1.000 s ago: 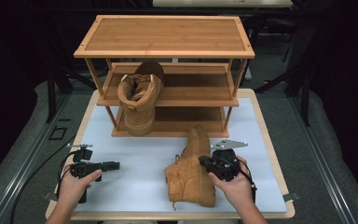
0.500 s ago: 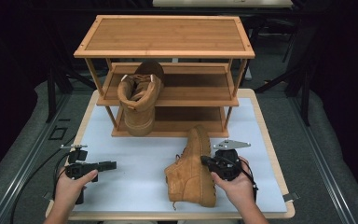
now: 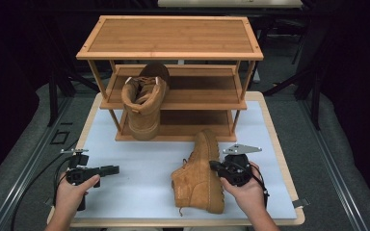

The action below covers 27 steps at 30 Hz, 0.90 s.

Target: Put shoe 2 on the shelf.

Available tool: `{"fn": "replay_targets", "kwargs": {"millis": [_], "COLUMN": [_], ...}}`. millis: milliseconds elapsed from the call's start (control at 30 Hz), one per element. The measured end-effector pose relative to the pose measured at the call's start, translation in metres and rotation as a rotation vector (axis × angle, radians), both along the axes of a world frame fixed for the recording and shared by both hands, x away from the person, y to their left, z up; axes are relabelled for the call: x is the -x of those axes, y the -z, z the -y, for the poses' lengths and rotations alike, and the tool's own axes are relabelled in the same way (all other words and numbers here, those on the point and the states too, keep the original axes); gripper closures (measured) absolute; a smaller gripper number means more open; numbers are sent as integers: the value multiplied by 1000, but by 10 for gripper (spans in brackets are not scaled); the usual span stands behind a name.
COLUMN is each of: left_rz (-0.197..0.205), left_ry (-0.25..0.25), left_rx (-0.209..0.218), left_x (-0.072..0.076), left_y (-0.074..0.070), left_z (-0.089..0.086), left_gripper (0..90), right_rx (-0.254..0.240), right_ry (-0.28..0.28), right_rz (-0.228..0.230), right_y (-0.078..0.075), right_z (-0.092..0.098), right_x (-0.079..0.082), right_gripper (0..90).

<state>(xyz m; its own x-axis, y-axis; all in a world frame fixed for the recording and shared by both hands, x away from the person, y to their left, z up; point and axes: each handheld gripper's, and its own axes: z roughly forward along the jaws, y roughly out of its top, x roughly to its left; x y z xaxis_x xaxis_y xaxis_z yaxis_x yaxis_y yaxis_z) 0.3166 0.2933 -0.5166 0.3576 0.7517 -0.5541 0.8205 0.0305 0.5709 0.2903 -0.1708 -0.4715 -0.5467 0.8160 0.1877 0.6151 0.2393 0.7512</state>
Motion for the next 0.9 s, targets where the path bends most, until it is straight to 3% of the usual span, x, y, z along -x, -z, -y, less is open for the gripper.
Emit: {"fn": "replay_targets", "kwargs": {"millis": [333, 433, 667, 800, 900], "left_rz": [-3, -8, -8, -13, -11], "left_ry": [-4, 0, -3, 9, 9], "left_rx": [1, 1, 0, -7, -9], "left_x": [0, 0, -1, -1, -2], "left_y": [0, 1, 2, 4, 4], "left_z": [0, 1, 2, 4, 6], "left_gripper": [566, 562, 562, 557, 557], "right_rx": [-55, -106, -94, -82, -39], "right_ry": [47, 62, 120, 188, 223], "right_rz": [-26, -70, -64, -93, -106], "right_y": [-1, 0, 2, 10, 15], "right_z": [24, 35, 46, 66, 72], "right_x": [-1, -2, 0, 1, 1], "right_gripper": [900, 900, 900, 900, 900]}}
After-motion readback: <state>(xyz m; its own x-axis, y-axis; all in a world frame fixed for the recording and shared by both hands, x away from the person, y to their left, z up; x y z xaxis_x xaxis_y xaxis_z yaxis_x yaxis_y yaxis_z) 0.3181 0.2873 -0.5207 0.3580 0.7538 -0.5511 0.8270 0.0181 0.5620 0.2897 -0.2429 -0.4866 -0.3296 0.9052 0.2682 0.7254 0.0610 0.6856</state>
